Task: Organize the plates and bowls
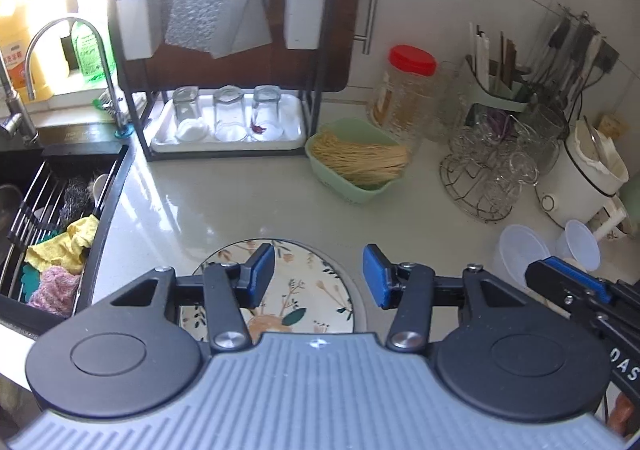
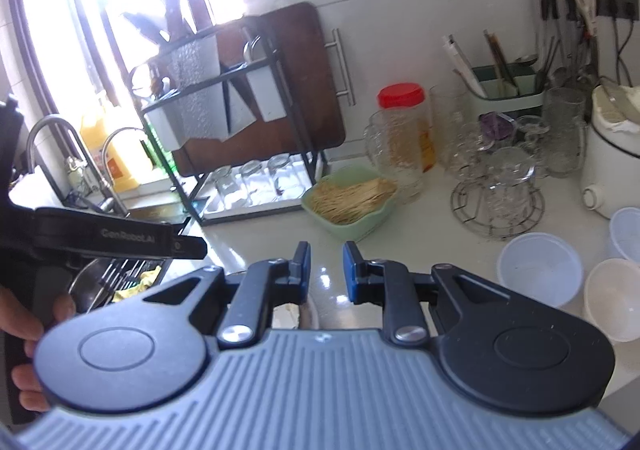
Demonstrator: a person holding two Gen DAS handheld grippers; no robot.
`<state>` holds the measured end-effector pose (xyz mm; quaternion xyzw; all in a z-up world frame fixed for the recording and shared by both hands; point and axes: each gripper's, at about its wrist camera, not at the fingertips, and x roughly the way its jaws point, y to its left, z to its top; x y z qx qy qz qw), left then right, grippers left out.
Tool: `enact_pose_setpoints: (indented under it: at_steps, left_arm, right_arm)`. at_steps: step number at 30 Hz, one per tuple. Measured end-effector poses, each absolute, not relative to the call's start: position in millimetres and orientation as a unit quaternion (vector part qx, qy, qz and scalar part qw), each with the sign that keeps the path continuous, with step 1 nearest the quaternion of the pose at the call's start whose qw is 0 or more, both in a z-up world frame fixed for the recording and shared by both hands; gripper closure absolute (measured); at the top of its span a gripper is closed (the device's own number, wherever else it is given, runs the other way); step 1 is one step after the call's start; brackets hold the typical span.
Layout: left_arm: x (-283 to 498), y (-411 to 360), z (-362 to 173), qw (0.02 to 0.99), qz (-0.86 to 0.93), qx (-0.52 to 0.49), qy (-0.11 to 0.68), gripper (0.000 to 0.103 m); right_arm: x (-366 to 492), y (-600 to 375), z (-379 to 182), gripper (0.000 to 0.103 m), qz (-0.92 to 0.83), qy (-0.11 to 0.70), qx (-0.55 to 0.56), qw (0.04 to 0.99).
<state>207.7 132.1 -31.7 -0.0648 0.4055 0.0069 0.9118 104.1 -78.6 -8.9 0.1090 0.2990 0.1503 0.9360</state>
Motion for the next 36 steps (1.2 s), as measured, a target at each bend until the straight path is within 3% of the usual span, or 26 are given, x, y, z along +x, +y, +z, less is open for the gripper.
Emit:
enact_pose_setpoints:
  at_steps: [22,36]
  left_arm:
    - [193,58,-48,0.909,-0.075,-0.056,0.405,0.040]
    - [233,43,-64,0.904,-0.107,-0.029,0.413,0.036]
  right_arm:
    - [61,-137,-9,0.082,0.070,0.274,0.111,0.953]
    - [71,-155,-24,0.082,-0.002,0.282,0.127,0.951]
